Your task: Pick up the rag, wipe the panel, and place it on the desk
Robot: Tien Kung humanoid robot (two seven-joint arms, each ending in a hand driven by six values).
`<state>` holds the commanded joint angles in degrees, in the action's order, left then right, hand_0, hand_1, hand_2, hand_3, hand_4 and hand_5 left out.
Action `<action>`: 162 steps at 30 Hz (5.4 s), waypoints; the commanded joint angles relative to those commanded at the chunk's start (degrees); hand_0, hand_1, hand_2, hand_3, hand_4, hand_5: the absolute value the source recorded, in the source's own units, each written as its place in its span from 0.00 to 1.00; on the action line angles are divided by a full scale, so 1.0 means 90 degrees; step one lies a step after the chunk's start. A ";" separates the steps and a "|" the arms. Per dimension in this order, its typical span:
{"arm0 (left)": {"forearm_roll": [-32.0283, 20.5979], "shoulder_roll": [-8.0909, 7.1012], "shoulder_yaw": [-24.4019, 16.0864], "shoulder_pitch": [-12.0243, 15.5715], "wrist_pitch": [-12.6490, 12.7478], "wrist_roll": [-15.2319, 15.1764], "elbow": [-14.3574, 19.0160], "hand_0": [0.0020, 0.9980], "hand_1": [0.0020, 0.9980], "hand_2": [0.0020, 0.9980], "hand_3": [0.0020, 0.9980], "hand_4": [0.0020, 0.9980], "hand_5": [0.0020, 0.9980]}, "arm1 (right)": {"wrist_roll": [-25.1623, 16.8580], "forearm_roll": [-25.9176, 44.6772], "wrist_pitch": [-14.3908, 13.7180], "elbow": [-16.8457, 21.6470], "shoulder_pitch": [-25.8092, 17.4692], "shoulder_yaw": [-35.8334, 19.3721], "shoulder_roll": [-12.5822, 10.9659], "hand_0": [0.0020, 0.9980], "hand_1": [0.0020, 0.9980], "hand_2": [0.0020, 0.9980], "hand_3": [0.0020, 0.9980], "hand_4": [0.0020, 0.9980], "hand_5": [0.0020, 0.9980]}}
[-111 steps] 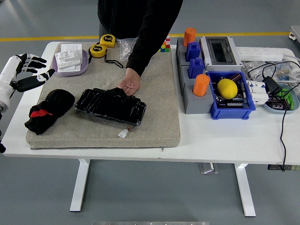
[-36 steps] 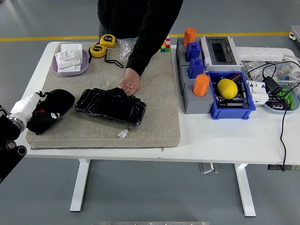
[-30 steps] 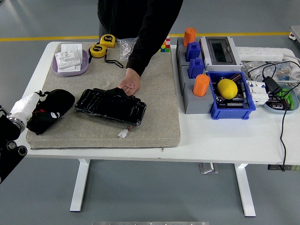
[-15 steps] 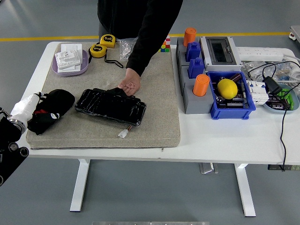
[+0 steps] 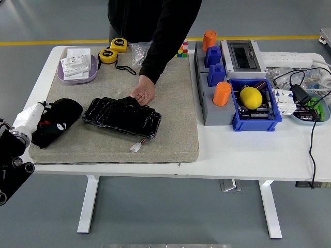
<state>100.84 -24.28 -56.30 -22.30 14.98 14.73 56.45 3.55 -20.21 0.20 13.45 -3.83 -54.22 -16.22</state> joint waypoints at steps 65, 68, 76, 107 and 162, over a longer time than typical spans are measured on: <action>-0.0597 0.0171 0.0190 0.0068 0.0754 -0.0241 -0.0434 0.32 0.18 0.36 0.43 0.38 0.00 | 0.0004 -0.0132 -0.0044 0.0024 -0.0051 -0.0323 0.0003 0.74 0.70 0.70 0.61 1.00 0.53; -0.0748 0.0172 0.0155 0.0075 0.0787 -0.0278 -0.0417 0.32 0.16 0.34 0.40 0.35 0.00 | 0.0001 -0.0114 -0.0045 0.0025 -0.0045 -0.0303 0.0005 0.74 0.70 0.70 0.61 1.00 0.53; -0.1076 0.0127 0.0044 0.0075 0.0955 -0.0375 -0.0266 0.31 0.15 0.34 0.40 0.36 0.00 | 0.0001 -0.0076 -0.0037 0.0013 -0.0030 -0.0266 0.0013 0.74 0.70 0.70 0.61 1.00 0.53; -0.0472 0.0387 0.0316 -0.0171 0.1092 0.0143 0.0777 0.30 0.14 0.33 0.41 0.38 0.00 | -0.0034 0.0041 0.0009 -0.0031 0.0010 -0.0133 -0.0016 0.74 0.70 0.70 0.61 1.00 0.53; 0.0255 0.1126 0.2392 -0.0892 0.1061 0.0695 0.0979 0.27 0.14 0.33 0.41 0.38 0.00 | -0.0024 0.0055 0.0086 -0.0118 0.0067 -0.0100 -0.0088 0.74 0.70 0.70 0.61 1.00 0.53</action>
<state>103.13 -14.14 -34.77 -30.33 24.53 20.98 65.26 3.33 -19.71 0.98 12.38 -3.22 -55.12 -17.01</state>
